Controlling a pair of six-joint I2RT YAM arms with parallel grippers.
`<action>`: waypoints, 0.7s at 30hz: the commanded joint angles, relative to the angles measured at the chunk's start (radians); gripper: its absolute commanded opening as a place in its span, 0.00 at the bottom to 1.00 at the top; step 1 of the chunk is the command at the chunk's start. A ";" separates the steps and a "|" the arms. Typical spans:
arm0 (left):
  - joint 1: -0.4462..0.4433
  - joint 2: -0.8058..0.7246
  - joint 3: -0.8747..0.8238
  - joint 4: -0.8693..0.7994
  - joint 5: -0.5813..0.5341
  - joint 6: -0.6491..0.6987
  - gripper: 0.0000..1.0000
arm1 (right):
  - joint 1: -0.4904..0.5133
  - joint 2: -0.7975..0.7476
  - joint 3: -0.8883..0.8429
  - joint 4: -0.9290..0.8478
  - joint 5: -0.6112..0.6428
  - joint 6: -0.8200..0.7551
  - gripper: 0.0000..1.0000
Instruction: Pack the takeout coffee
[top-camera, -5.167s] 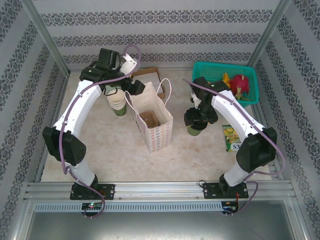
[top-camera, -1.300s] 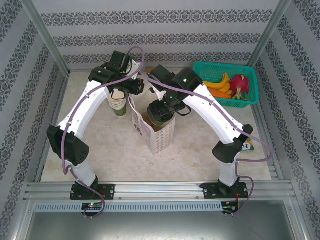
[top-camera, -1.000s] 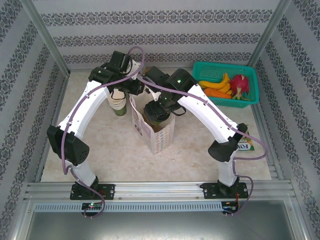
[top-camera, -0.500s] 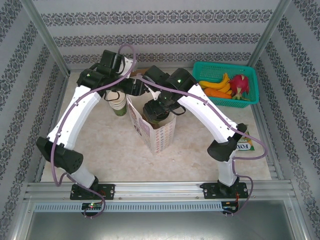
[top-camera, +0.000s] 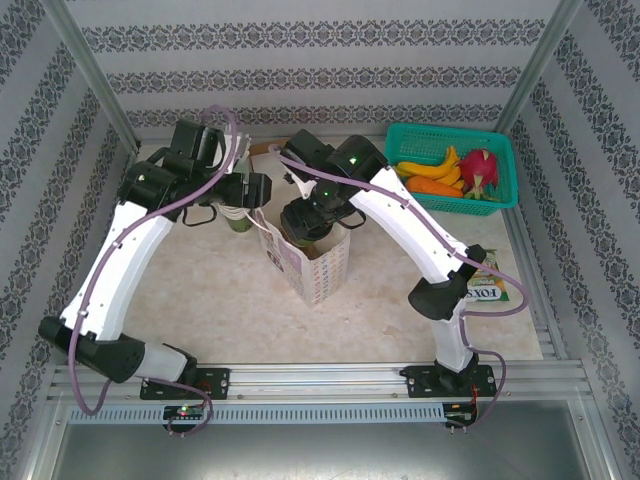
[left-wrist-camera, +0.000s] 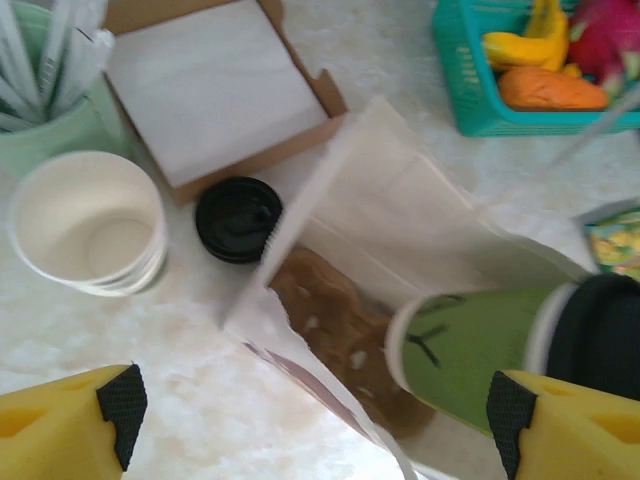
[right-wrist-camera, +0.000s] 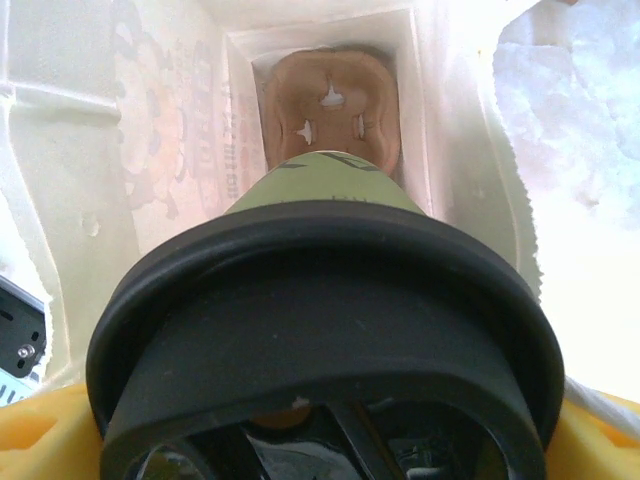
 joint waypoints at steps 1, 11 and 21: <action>-0.003 -0.039 -0.047 0.048 0.140 -0.070 0.88 | 0.016 0.010 0.036 -0.043 -0.036 0.008 0.57; -0.003 -0.050 -0.078 0.050 0.181 -0.059 0.63 | 0.020 0.056 0.080 -0.030 -0.078 0.009 0.57; -0.003 -0.017 -0.071 0.074 0.244 -0.055 0.01 | 0.035 0.043 0.144 -0.037 -0.025 0.042 0.57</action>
